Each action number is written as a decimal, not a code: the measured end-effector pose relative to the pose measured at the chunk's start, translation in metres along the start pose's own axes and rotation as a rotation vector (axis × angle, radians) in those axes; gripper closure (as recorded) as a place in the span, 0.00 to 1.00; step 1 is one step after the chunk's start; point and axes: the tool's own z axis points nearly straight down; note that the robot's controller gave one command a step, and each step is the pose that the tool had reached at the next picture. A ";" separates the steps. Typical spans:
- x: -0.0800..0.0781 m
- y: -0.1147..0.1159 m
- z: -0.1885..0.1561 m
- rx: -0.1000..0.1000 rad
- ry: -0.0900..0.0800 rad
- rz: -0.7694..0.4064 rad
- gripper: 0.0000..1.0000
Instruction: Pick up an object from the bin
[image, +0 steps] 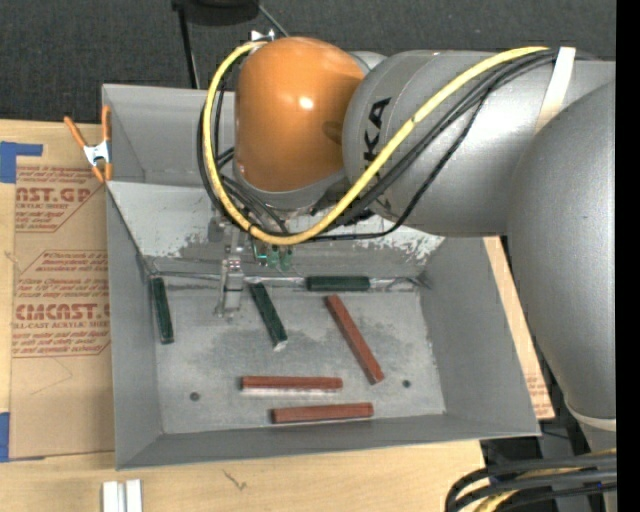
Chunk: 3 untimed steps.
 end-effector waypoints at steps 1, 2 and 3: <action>0.020 -0.083 0.140 0.003 0.004 0.226 1.00; 0.019 -0.082 0.139 0.001 0.001 0.225 1.00; 0.026 -0.064 0.086 0.004 0.007 0.224 1.00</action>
Offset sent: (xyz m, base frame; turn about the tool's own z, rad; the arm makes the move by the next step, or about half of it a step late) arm 0.0000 0.0000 0.0000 0.0000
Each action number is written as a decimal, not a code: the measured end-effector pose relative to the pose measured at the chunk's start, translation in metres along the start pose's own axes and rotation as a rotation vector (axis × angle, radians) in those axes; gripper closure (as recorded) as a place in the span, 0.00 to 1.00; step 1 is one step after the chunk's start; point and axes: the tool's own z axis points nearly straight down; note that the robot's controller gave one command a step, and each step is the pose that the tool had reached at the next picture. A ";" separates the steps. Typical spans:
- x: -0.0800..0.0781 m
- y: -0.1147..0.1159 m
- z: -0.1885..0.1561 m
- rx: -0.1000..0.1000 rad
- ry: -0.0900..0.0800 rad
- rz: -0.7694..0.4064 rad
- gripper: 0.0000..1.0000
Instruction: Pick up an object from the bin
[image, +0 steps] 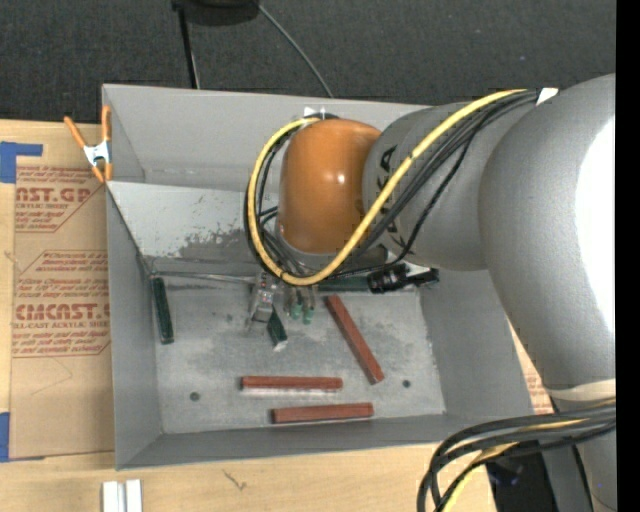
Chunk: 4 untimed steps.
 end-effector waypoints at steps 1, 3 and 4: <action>-0.003 0.002 -0.033 -0.006 -0.011 -0.014 1.00; 0.030 -0.021 0.030 -0.003 -0.005 -0.074 0.00; 0.046 -0.039 0.037 -0.004 -0.009 -0.186 0.00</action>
Offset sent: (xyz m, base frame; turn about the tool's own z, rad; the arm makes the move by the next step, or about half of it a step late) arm -0.0342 -0.0139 -0.0293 -0.0734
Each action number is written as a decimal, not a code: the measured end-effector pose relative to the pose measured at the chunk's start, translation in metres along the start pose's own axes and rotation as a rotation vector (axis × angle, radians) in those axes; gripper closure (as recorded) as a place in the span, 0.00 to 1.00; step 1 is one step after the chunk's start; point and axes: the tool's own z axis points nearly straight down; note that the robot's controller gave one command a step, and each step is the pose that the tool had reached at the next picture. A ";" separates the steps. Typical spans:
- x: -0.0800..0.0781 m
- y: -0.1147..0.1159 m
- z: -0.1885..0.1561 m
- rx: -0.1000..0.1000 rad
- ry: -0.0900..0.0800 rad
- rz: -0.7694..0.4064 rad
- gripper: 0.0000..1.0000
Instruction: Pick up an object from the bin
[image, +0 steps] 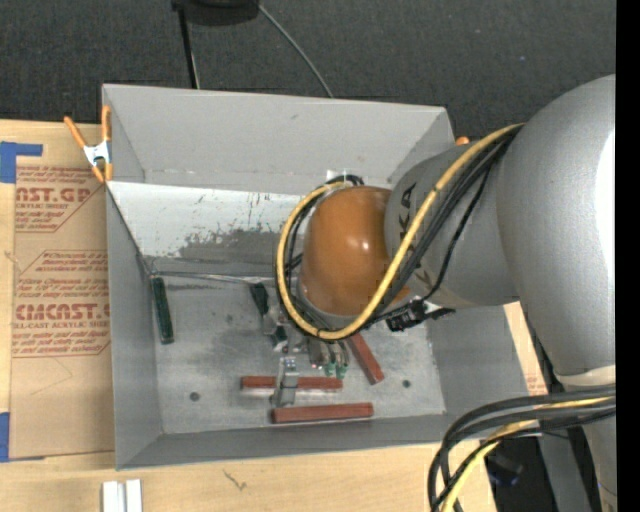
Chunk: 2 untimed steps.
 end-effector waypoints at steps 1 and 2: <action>0.022 -0.019 0.043 0.001 0.005 -0.131 1.00; 0.022 -0.019 0.043 0.001 0.005 -0.131 1.00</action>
Offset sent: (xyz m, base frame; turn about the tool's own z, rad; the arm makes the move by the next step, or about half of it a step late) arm 0.0000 0.0000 0.0000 0.0000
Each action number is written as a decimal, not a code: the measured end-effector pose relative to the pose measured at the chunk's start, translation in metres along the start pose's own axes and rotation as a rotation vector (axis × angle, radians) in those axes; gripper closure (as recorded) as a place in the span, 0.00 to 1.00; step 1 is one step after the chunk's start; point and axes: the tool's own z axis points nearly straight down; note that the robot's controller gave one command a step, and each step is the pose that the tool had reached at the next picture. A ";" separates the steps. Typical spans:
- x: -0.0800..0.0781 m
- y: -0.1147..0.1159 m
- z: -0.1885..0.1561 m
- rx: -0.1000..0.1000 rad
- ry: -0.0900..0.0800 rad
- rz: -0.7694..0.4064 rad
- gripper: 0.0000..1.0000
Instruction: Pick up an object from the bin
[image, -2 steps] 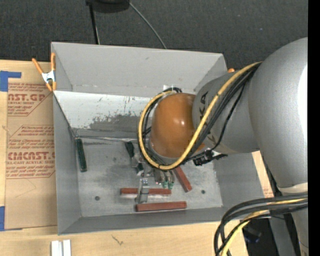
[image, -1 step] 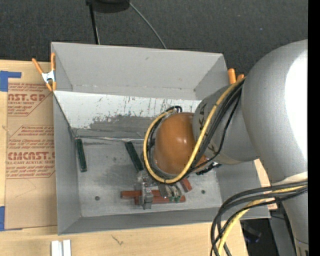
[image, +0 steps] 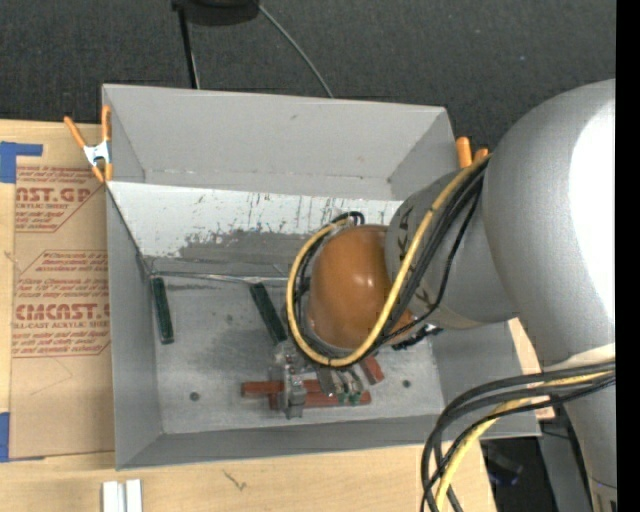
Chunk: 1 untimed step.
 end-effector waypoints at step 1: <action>-0.042 -0.011 -0.099 0.000 -0.003 0.017 1.00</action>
Offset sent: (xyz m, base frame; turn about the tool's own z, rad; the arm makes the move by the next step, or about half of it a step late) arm 0.0000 0.0000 0.0000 0.0000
